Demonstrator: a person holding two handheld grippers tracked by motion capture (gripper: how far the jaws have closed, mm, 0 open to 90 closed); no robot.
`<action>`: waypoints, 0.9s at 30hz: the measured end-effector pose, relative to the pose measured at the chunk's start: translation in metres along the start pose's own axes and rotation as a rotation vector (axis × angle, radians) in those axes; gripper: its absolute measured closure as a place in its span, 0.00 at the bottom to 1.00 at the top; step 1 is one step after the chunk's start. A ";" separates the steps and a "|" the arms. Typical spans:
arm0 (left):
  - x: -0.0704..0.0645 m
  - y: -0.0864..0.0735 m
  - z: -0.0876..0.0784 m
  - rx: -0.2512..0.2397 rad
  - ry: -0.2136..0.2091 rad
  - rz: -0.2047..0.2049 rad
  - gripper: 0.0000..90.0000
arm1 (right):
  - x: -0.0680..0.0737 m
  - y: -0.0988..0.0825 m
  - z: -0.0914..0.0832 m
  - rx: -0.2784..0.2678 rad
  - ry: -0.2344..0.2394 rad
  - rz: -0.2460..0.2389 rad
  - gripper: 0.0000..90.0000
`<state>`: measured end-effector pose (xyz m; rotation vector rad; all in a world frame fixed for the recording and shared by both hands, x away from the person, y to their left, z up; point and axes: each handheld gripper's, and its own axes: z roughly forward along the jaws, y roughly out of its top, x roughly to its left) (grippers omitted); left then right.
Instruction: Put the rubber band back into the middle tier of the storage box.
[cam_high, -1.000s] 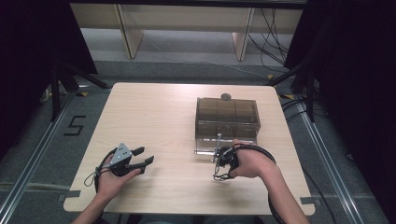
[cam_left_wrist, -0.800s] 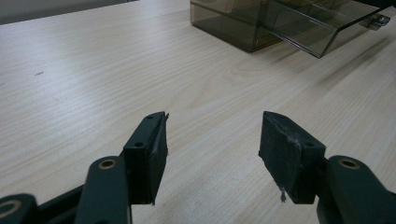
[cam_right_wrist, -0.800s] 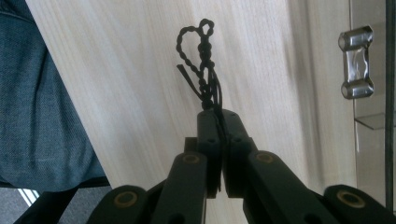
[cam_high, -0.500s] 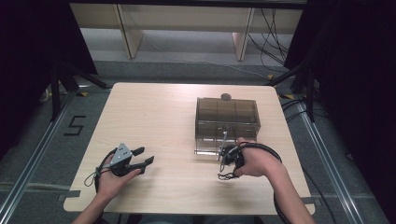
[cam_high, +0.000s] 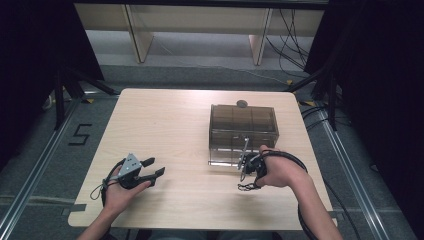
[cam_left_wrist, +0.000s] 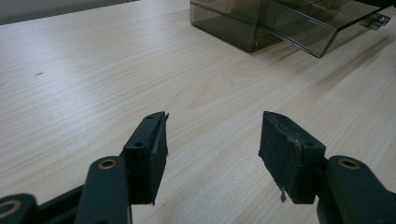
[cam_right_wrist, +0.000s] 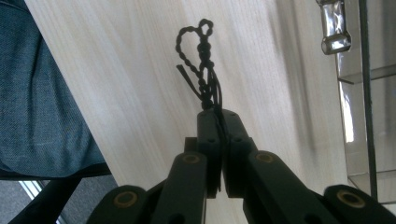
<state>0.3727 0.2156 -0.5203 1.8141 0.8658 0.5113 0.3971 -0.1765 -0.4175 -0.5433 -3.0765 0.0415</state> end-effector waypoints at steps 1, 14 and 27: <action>0.000 0.000 0.000 -0.004 -0.006 -0.001 0.46 | -0.002 -0.001 0.000 -0.003 0.001 -0.006 0.98; 0.000 0.000 0.000 0.001 0.001 0.001 0.46 | -0.006 -0.008 -0.006 0.005 -0.012 0.029 0.99; 0.001 0.000 0.000 0.001 0.000 -0.001 0.46 | -0.015 -0.015 -0.011 0.004 -0.011 0.028 0.99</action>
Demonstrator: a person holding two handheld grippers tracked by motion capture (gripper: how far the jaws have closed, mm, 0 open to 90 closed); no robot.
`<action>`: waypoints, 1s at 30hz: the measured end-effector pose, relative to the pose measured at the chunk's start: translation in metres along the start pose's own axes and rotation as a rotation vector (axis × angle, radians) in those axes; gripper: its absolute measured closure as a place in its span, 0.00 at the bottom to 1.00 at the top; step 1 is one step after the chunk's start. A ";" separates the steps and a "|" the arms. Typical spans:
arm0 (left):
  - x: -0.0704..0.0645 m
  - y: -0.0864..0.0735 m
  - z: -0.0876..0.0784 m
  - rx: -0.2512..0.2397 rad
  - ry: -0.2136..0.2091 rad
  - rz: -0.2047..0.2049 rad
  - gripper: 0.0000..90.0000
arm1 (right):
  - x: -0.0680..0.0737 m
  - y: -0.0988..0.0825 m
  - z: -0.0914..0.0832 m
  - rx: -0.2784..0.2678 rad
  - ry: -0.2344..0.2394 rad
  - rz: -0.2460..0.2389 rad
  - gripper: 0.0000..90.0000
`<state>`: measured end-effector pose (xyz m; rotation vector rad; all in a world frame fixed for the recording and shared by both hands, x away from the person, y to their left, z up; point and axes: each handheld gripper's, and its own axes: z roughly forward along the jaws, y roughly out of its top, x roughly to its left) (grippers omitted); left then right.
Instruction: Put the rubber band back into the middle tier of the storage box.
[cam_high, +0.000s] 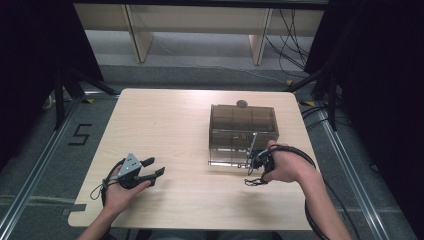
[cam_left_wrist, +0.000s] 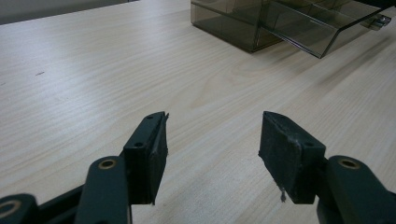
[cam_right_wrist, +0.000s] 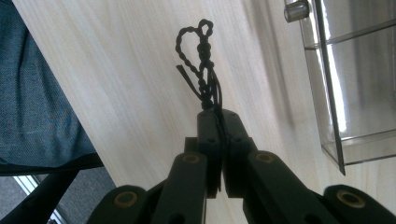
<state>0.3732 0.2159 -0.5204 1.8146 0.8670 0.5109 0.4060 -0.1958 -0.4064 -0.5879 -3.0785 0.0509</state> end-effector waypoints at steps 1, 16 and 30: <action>0.000 0.000 0.000 -0.003 -0.003 0.000 0.46 | -0.001 -0.001 -0.001 -0.006 -0.005 -0.006 0.99; 0.000 0.000 0.000 0.002 0.001 -0.001 0.46 | -0.006 -0.005 -0.005 -0.003 -0.004 0.006 0.99; 0.000 0.000 0.000 -0.001 0.002 -0.003 0.46 | -0.011 -0.011 -0.010 0.005 -0.011 0.045 0.99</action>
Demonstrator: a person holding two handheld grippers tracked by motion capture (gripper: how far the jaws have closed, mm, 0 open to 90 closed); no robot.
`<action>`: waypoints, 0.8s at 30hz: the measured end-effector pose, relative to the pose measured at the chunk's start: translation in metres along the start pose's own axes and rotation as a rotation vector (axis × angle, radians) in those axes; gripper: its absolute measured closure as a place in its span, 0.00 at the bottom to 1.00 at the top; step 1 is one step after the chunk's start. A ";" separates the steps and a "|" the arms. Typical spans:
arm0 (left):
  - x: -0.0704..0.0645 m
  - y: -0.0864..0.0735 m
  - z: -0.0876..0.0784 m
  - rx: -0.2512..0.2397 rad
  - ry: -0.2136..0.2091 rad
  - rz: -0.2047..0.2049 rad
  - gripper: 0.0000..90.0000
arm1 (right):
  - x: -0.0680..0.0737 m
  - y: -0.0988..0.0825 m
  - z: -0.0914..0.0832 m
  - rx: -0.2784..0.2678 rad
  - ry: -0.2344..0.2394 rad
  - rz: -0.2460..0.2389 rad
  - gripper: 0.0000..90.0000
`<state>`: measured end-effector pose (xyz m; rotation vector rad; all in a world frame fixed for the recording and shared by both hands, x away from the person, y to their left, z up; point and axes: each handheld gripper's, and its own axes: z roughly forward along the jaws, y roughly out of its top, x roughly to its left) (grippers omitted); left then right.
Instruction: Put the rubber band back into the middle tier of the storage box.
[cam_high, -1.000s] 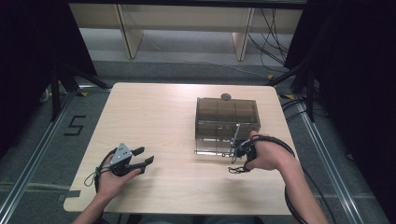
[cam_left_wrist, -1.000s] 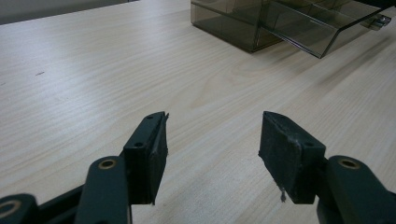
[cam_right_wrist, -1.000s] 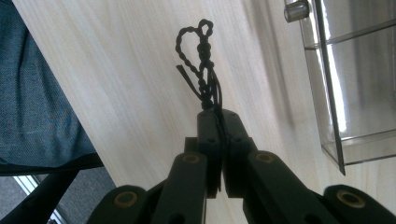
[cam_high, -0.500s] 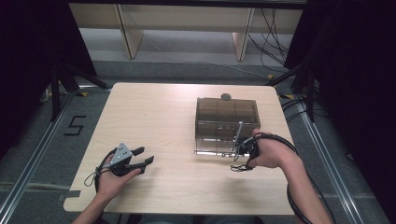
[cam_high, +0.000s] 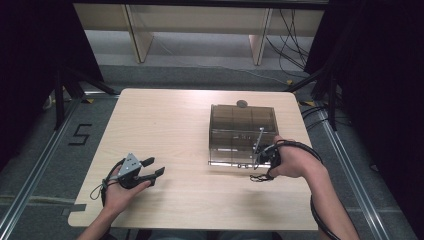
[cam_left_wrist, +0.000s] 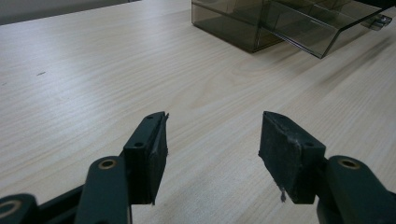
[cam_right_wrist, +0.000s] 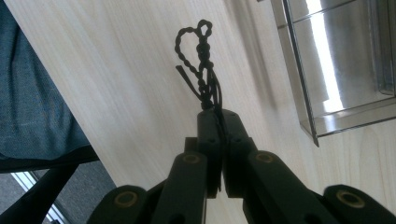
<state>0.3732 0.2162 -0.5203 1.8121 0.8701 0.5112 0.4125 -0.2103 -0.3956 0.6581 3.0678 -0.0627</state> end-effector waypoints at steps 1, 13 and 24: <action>0.000 0.000 0.000 0.000 0.000 -0.001 0.46 | -0.001 0.000 0.000 0.000 0.006 -0.008 0.99; 0.000 0.000 0.000 0.001 0.000 0.000 0.46 | -0.010 -0.007 -0.001 0.002 0.012 0.003 0.99; 0.000 0.000 0.000 0.000 0.000 0.001 0.46 | -0.015 -0.012 -0.003 0.001 0.006 0.030 0.99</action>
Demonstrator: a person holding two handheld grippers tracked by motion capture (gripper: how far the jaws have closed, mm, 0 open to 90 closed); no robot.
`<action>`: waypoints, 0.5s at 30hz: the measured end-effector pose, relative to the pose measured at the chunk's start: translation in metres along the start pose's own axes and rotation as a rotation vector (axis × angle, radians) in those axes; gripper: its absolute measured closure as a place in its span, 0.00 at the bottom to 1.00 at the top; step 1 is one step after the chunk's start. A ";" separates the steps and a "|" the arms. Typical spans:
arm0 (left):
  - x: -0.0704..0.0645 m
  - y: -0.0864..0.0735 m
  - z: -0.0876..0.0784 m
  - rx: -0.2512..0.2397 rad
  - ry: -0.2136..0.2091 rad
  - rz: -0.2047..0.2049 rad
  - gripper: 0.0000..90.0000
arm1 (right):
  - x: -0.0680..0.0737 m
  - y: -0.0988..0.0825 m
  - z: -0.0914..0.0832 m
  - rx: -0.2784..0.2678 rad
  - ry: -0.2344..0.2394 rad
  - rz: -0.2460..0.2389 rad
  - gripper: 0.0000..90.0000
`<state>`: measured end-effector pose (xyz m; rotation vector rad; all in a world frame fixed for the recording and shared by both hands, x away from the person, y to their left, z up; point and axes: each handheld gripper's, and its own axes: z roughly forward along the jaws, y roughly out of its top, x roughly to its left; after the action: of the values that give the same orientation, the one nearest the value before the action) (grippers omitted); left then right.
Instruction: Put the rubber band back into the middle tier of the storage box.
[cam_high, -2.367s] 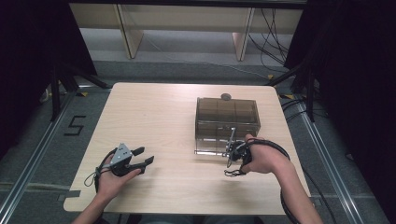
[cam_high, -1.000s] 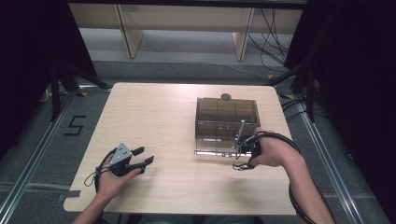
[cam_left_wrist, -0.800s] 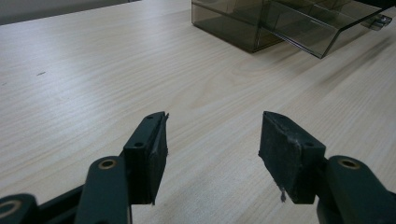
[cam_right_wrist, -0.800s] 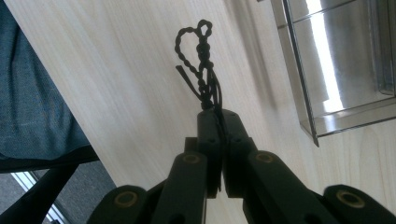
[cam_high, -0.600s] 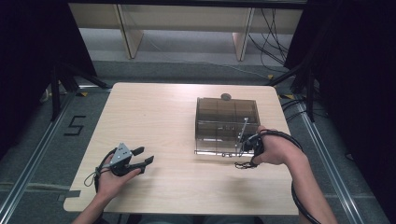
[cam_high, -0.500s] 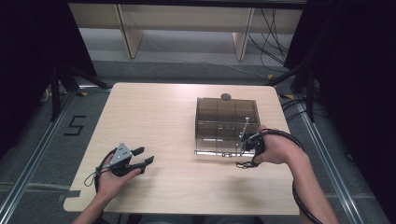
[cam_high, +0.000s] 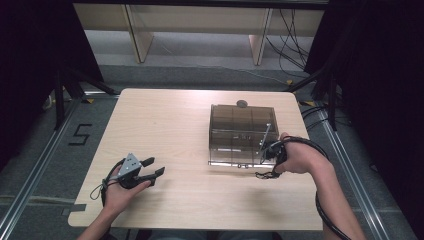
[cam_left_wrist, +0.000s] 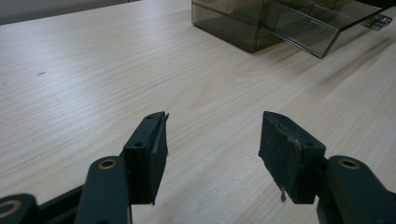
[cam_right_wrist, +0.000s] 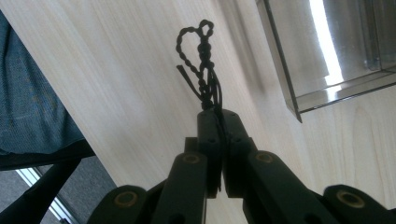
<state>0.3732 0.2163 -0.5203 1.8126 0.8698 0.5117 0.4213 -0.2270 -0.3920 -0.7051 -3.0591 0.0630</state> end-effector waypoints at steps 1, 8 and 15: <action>0.000 0.000 0.000 0.001 0.000 0.000 0.46 | -0.002 -0.001 0.000 -0.002 0.009 -0.005 0.99; 0.000 0.000 0.000 0.002 0.000 0.000 0.46 | -0.005 -0.001 -0.002 -0.005 0.006 0.004 0.99; 0.000 0.000 0.000 -0.001 0.001 -0.002 0.46 | -0.008 -0.001 -0.008 -0.019 -0.008 0.015 0.99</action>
<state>0.3732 0.2163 -0.5203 1.8112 0.8714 0.5114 0.4278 -0.2307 -0.3842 -0.7301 -3.0661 0.0371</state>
